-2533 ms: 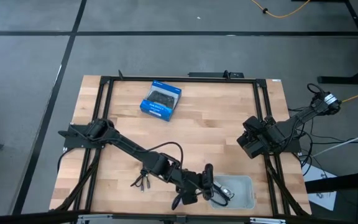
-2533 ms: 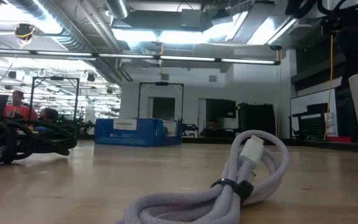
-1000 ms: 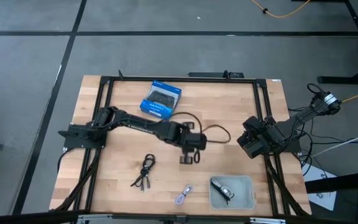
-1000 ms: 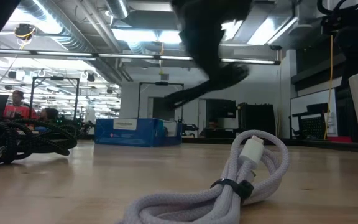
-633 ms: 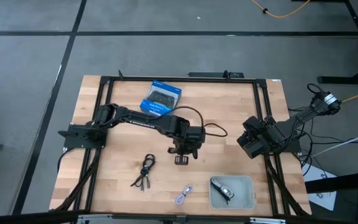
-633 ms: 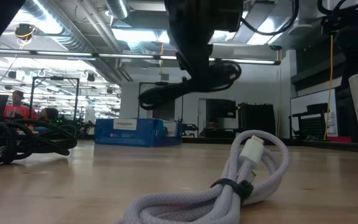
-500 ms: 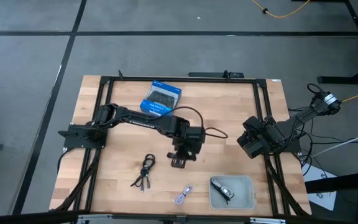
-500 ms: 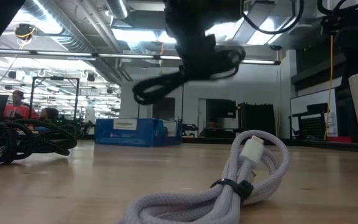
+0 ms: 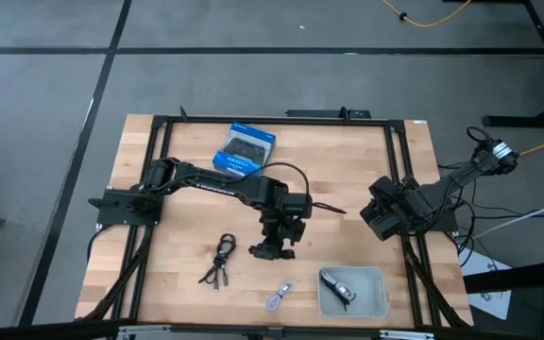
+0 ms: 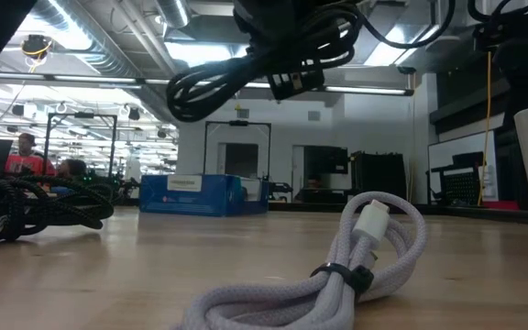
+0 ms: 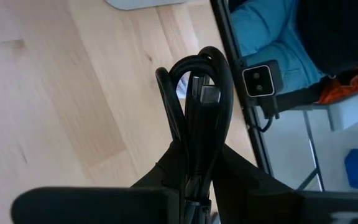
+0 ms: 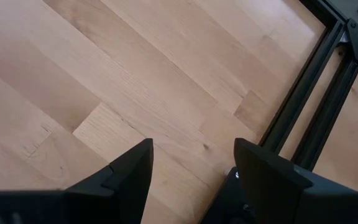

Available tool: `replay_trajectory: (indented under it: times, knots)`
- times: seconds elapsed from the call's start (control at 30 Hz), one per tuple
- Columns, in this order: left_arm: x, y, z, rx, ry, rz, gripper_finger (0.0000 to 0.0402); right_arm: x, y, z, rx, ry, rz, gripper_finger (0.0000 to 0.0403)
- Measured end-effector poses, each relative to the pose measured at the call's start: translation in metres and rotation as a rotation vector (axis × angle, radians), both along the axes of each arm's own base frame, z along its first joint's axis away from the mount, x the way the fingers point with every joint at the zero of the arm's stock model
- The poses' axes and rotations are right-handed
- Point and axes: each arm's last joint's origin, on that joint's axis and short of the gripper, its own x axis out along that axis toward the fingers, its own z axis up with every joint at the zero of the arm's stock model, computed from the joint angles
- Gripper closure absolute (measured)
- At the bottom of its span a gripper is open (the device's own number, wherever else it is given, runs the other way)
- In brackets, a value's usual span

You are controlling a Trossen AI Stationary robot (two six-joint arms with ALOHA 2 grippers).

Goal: Pick and place USB-C Cables
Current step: Put the top black charger cable into the white bin

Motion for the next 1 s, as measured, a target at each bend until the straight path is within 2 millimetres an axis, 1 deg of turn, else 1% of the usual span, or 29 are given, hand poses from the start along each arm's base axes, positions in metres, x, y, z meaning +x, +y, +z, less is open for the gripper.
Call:
replay_trajectory:
  times: [0.2,0.33,0.43,0.5,0.6,0.7,0.77,0.83,0.87,0.93,1.0]
  knots:
    - [0.0,-0.001,0.001,-0.048,0.002,-0.018,0.0359,0.0,0.0,0.0,0.0,0.0,0.0,0.0175]
    - [0.005,-0.001,0.003,-0.018,-0.059,0.001,0.0359,0.0,0.0,0.0,0.0,0.0,0.0,0.0175]
    - [0.02,-0.006,0.008,0.001,-0.197,0.078,0.0359,0.0,0.0,0.0,0.0,0.0,0.0,0.0175]
    - [0.029,-0.012,0.013,-0.038,-0.307,0.078,0.0359,0.0,0.0,0.0,-0.001,0.001,0.0,0.0175]
    - [0.04,-0.023,0.028,-0.085,-0.507,0.067,0.0359,-0.003,-0.002,0.001,-0.018,0.028,0.0,0.0175]
    - [0.047,-0.033,0.042,-0.118,-0.676,0.058,0.0359,-0.005,-0.003,0.001,-0.032,0.051,-0.002,0.0175]
    - [0.049,-0.039,0.047,-0.115,-0.76,0.073,0.0359,-0.005,-0.003,0.001,-0.036,0.056,-0.002,0.0175]
    - [0.054,-0.043,0.048,-0.11,-0.822,0.103,0.0359,-0.005,-0.003,0.001,-0.037,0.054,-0.002,0.0175]
    - [0.055,-0.045,0.046,-0.118,-0.82,0.113,0.0359,-0.005,-0.003,0.001,-0.038,0.053,-0.001,0.0175]
    - [0.062,-0.047,0.039,-0.15,-0.848,0.127,0.0359,-0.005,-0.003,0.001,-0.043,0.049,0.0,0.0175]
    - [0.066,-0.048,0.031,-0.187,-0.812,0.154,0.0359,-0.005,-0.003,0.001,-0.046,0.045,0.0,0.0175]
